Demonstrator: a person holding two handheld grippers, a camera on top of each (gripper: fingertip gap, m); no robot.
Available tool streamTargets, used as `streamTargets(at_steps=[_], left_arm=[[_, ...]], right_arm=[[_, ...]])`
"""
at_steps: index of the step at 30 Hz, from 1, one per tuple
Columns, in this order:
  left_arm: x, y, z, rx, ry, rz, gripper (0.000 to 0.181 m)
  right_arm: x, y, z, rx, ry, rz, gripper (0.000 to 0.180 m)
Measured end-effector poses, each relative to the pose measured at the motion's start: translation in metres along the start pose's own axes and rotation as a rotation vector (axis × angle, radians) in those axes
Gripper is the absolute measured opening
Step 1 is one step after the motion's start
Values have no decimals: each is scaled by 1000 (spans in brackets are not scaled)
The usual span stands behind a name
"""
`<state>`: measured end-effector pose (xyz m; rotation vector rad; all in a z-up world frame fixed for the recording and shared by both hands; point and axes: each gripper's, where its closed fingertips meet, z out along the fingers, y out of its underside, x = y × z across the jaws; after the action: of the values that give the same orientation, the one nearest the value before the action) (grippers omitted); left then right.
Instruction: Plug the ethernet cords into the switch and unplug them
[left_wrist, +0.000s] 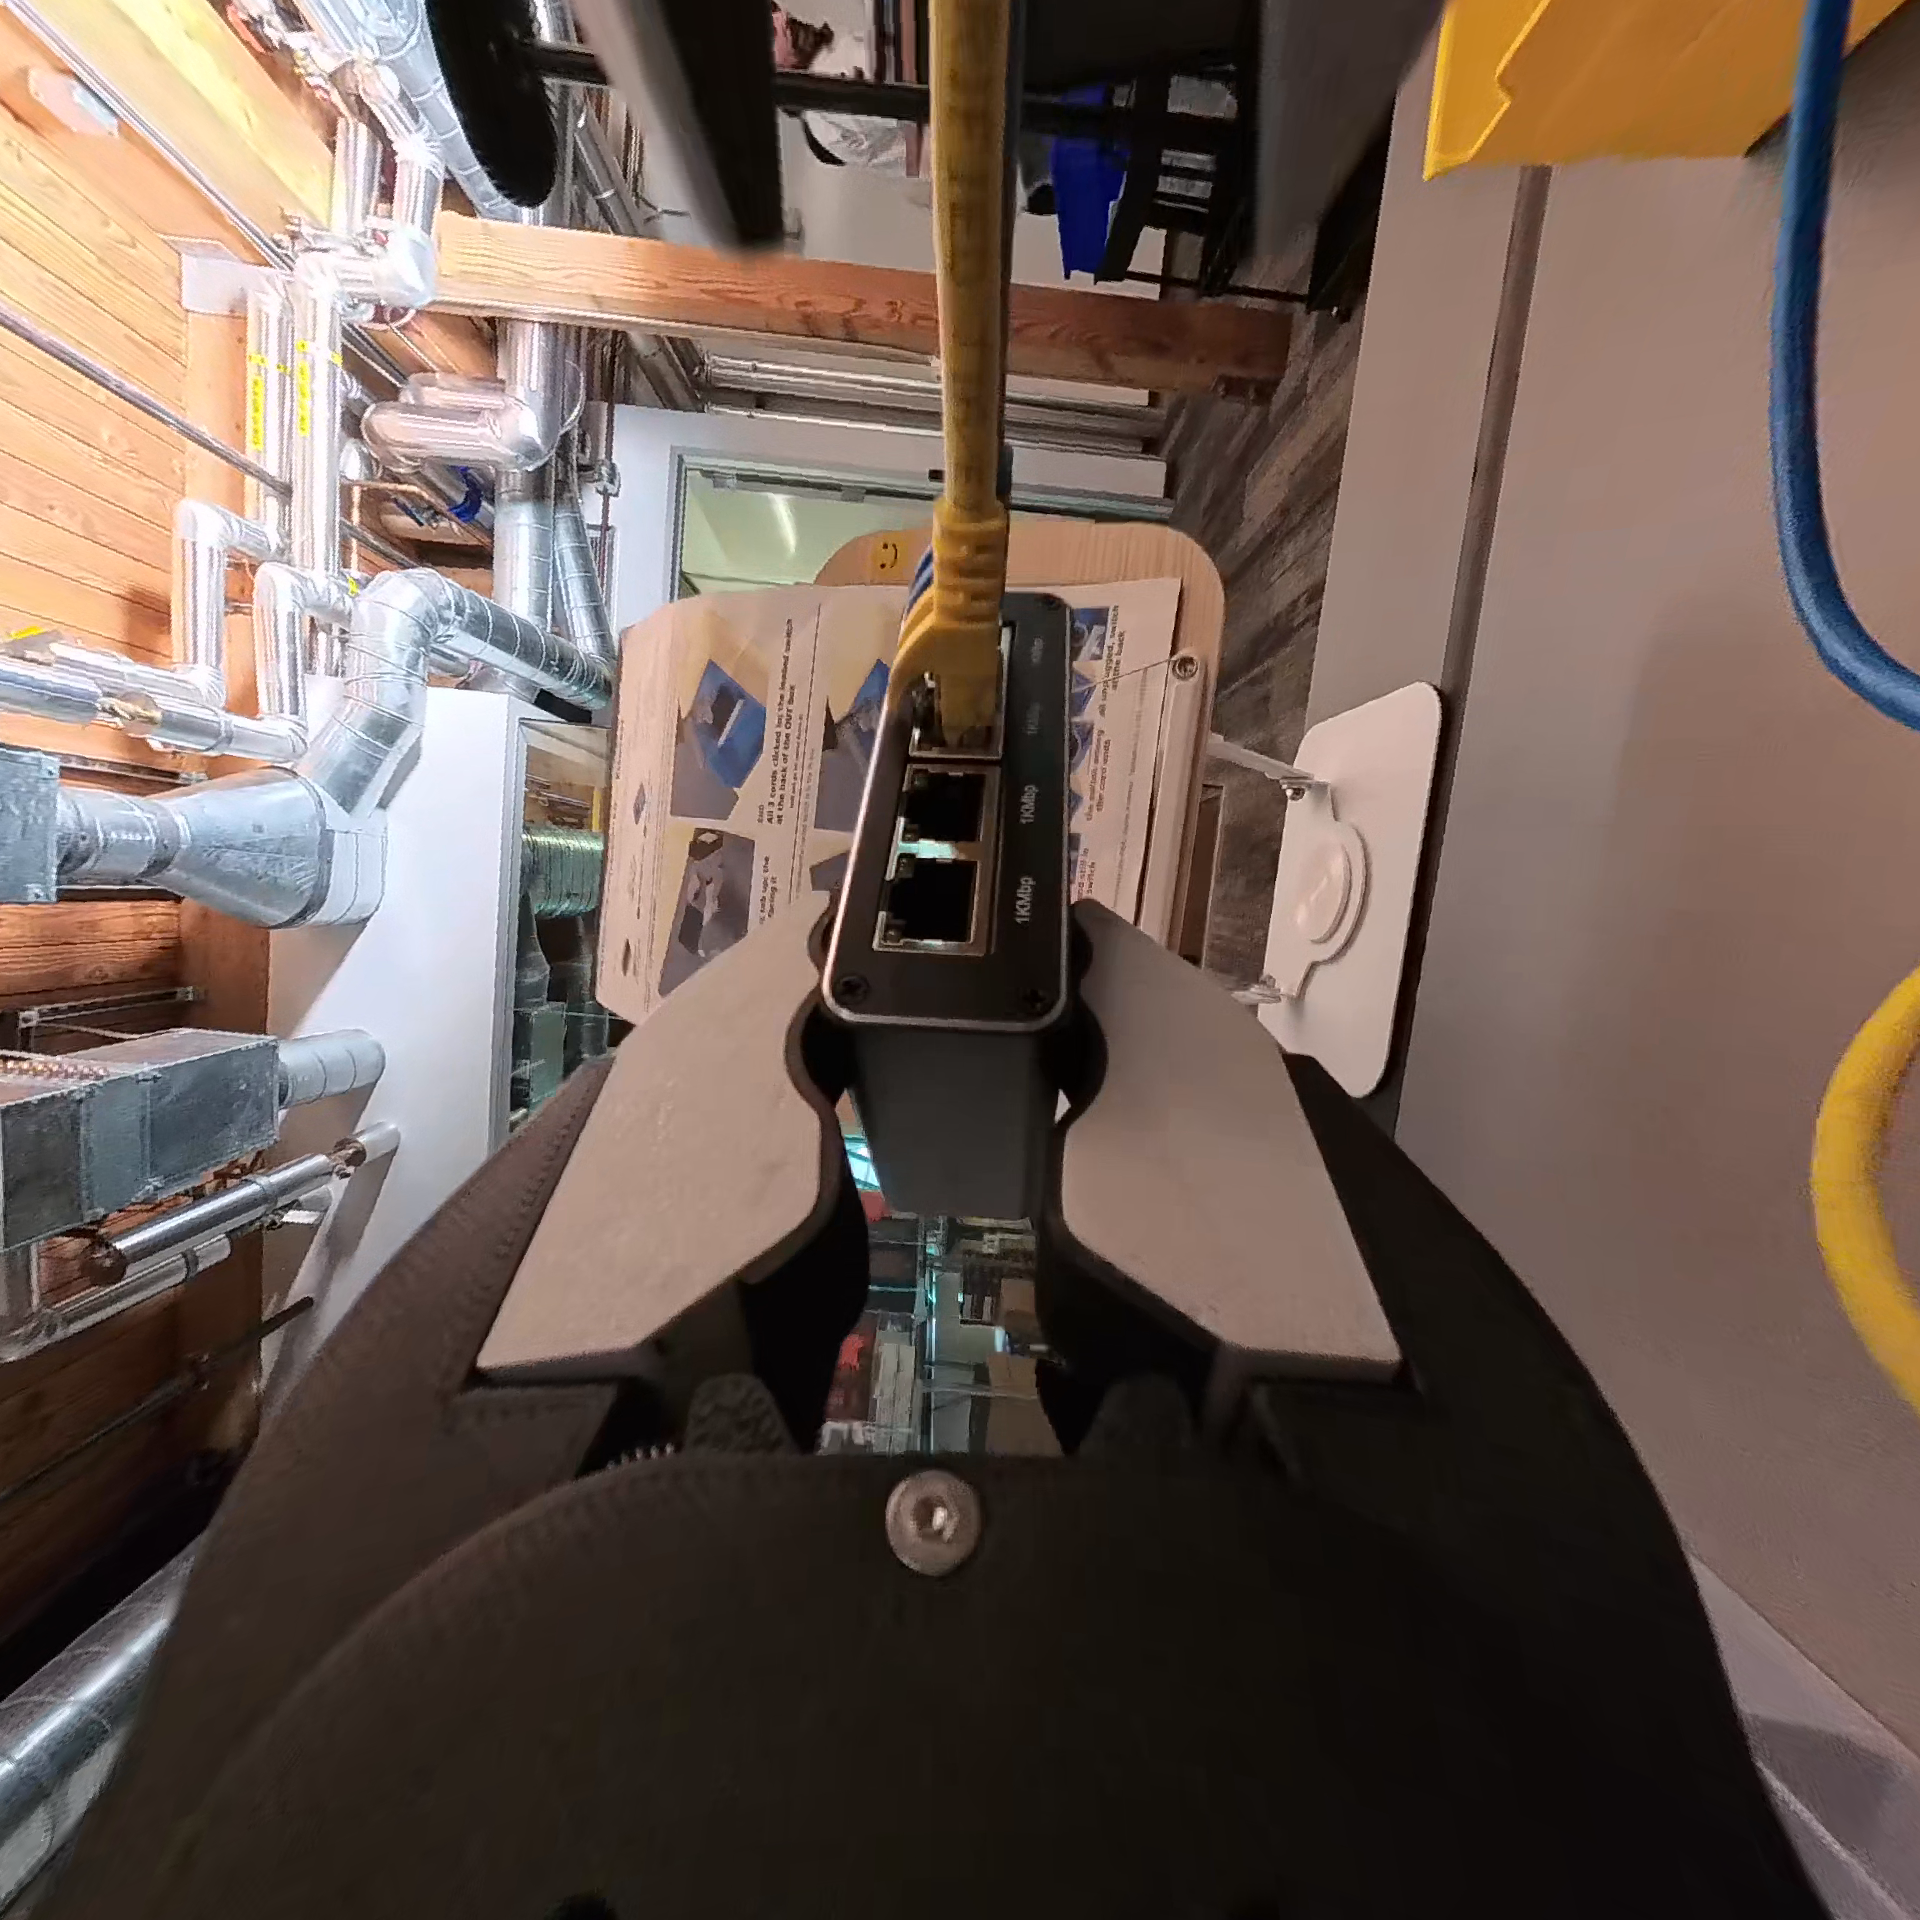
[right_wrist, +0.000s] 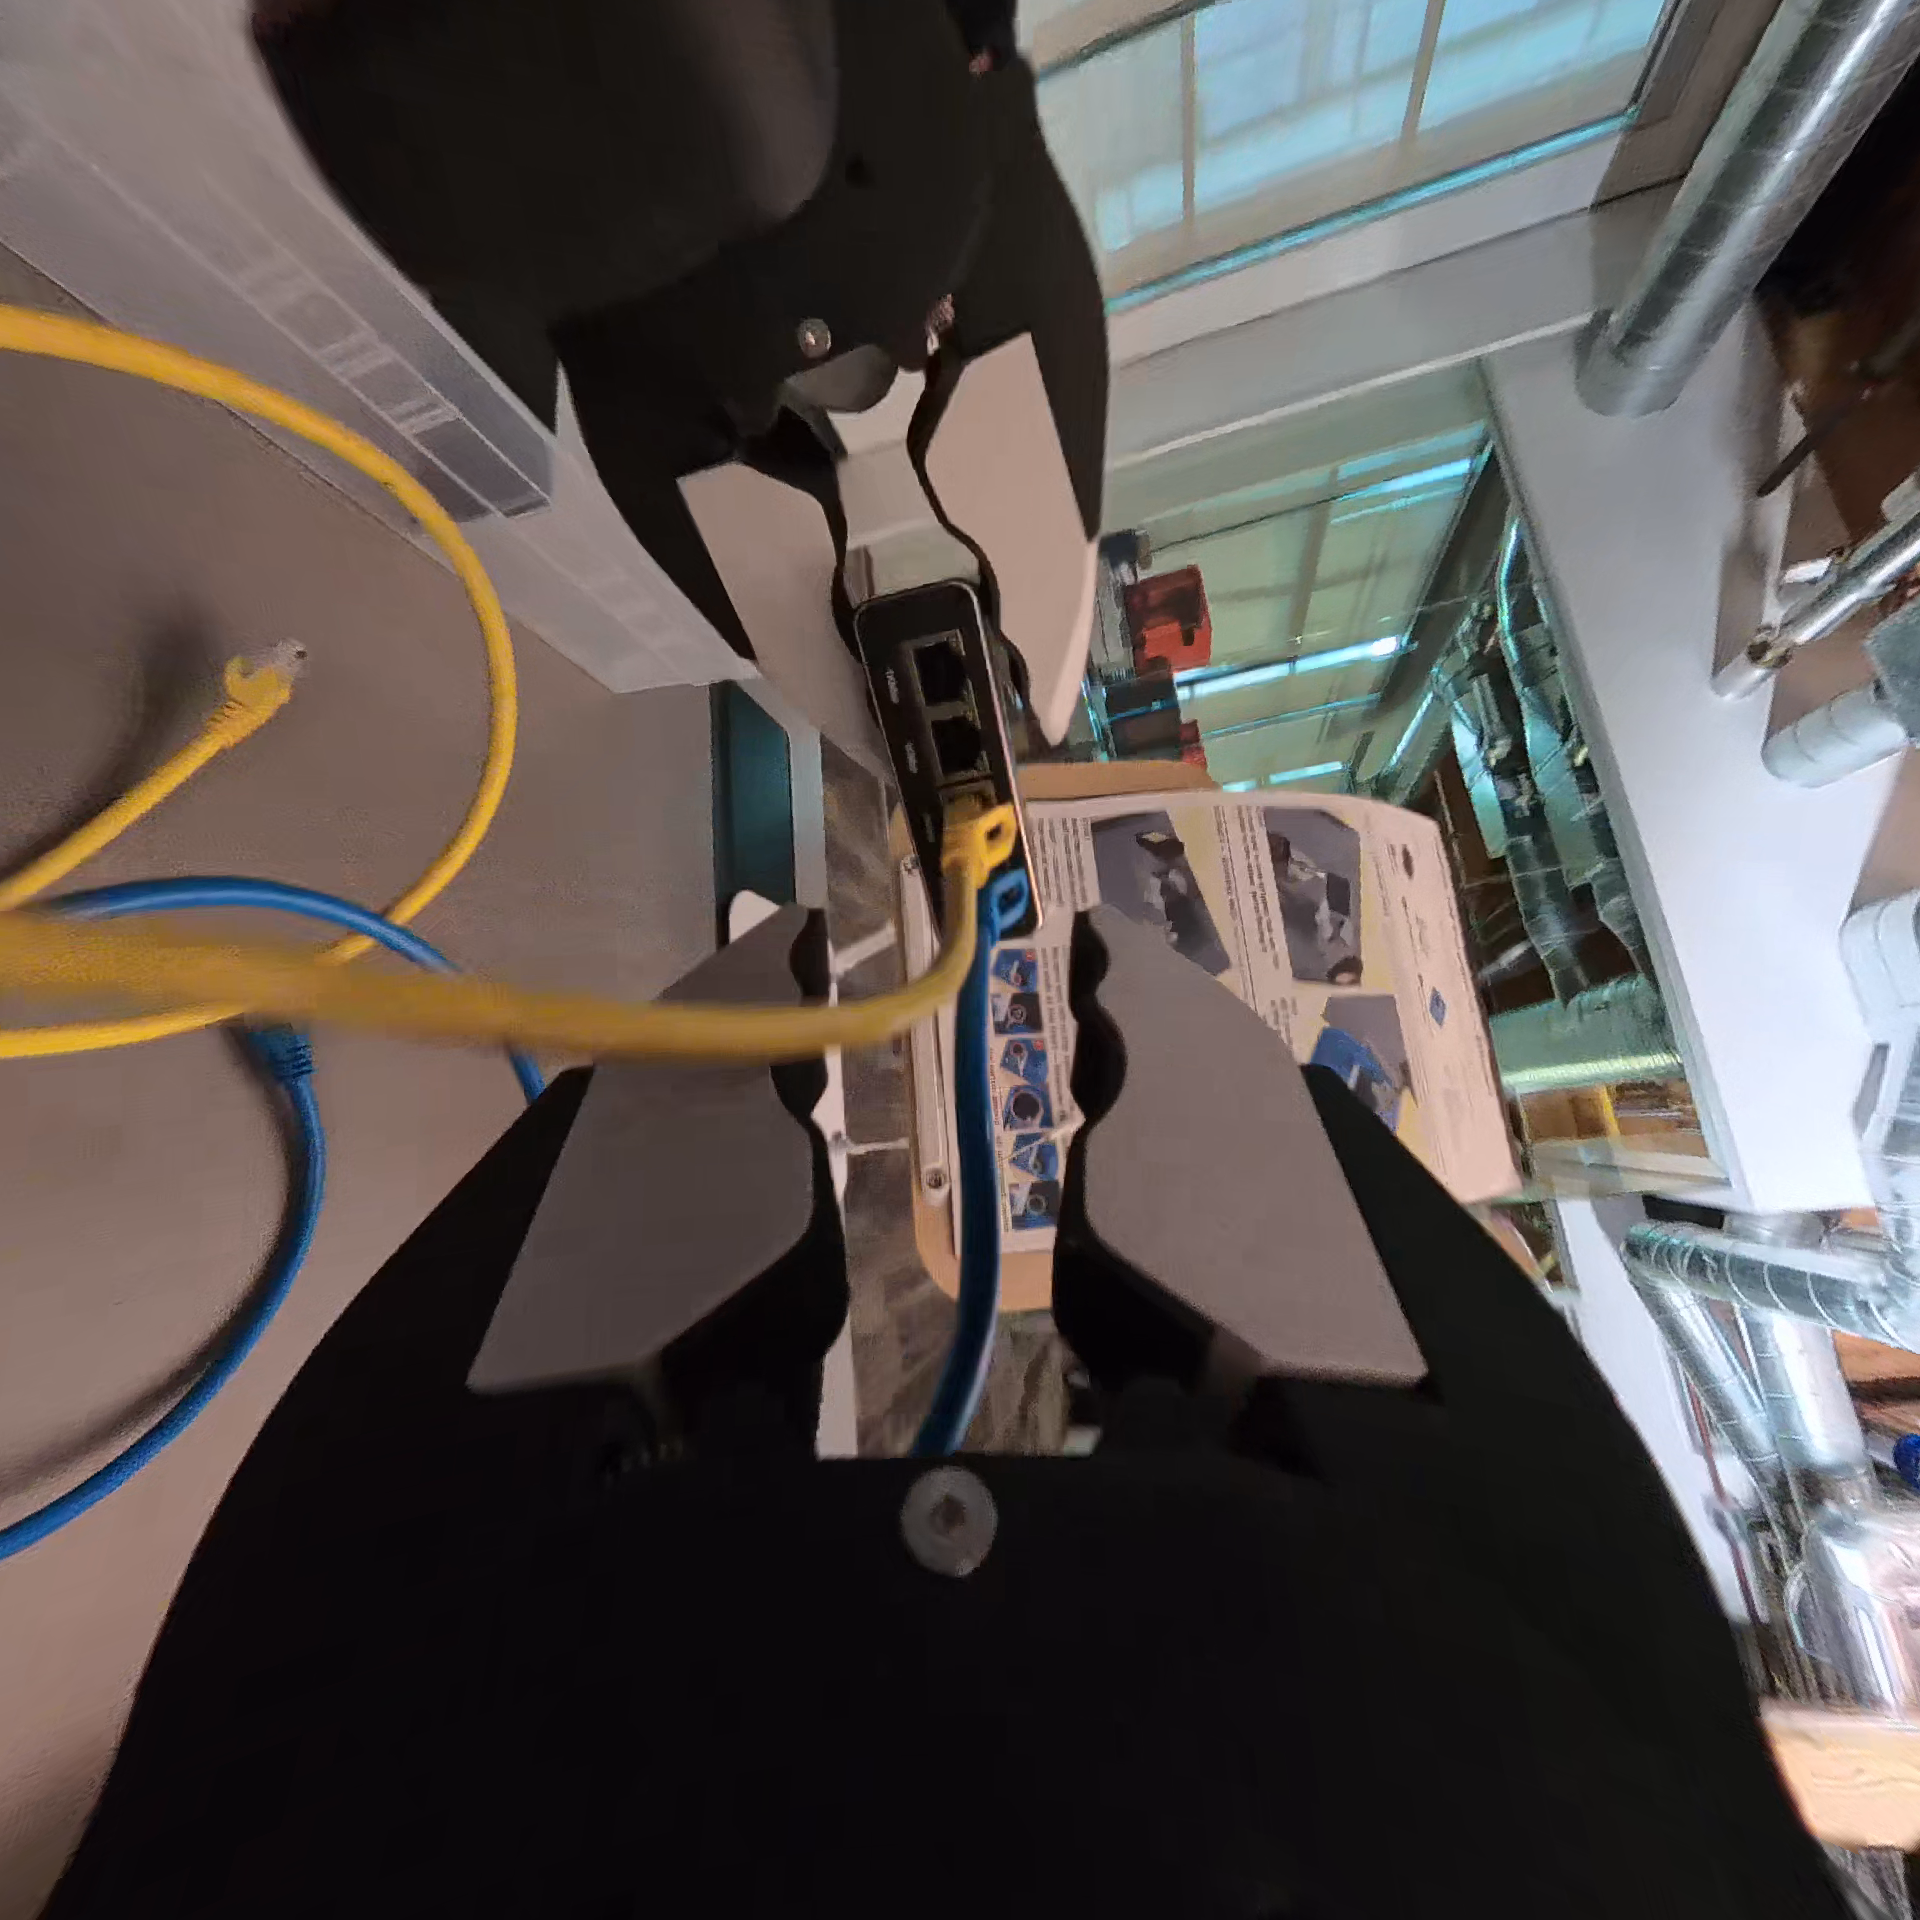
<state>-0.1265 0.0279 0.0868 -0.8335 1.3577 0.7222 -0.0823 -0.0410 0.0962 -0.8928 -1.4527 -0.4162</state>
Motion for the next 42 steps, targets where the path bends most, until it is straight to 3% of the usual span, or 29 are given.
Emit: streamTargets(at_steps=[4, 8, 17, 35, 42], left_arm=[[3, -11, 0, 3, 3, 24, 36], [7, -18, 0, 17, 18, 25, 36], [12, -41, -2, 82, -7, 72, 36], [7, -41, -3, 66, 5, 7, 36], [17, -35, 9, 40, 34, -13, 40]], right_arm=[[0, 12, 12, -146, 50, -64, 37], [-2, 6, 11, -122, 47, -106, 25], [-10, 11, 8, -167, -18, -96, 23], [-1, 7, 6, -159, 67, -156, 14], [-12, 19, 12, -229, -11, -123, 14]])
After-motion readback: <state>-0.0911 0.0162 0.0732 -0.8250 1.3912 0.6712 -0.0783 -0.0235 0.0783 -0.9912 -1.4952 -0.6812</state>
